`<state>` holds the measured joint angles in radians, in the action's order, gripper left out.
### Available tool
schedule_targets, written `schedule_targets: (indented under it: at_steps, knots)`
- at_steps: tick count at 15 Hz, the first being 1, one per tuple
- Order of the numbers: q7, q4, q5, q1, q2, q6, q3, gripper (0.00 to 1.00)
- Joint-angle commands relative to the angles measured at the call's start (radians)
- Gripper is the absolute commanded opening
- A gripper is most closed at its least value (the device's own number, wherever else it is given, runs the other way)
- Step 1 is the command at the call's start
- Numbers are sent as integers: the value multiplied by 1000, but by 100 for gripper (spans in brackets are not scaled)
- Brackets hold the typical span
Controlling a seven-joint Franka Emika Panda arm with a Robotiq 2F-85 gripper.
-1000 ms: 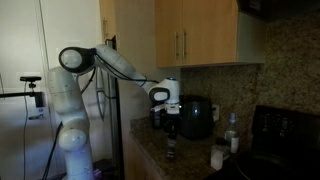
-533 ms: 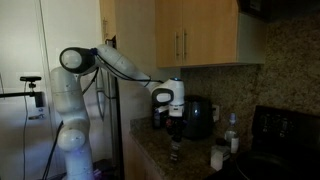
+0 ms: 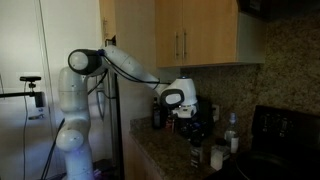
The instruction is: Move the glass bottle to the right of the counter, close the air fryer, then move the cellars to the right of the counter
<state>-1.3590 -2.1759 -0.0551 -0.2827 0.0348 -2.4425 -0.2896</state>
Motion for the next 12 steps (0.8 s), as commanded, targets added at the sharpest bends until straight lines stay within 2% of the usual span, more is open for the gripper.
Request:
schedule_targets:
  at_steps: [1,2,3,7,10,12]
  knots:
    - [3,2,-2,3,3,3,-2,51]
    - [3,1,-2,3,3,3,-2,51]
    - [-46,17,26,6,38,-24,-2,26]
    - [-202,121,31,4,167,-79,-24,26]
    - [-287,215,28,15,256,-68,-44,26]
    - [-344,288,46,23,309,-15,-61,26]
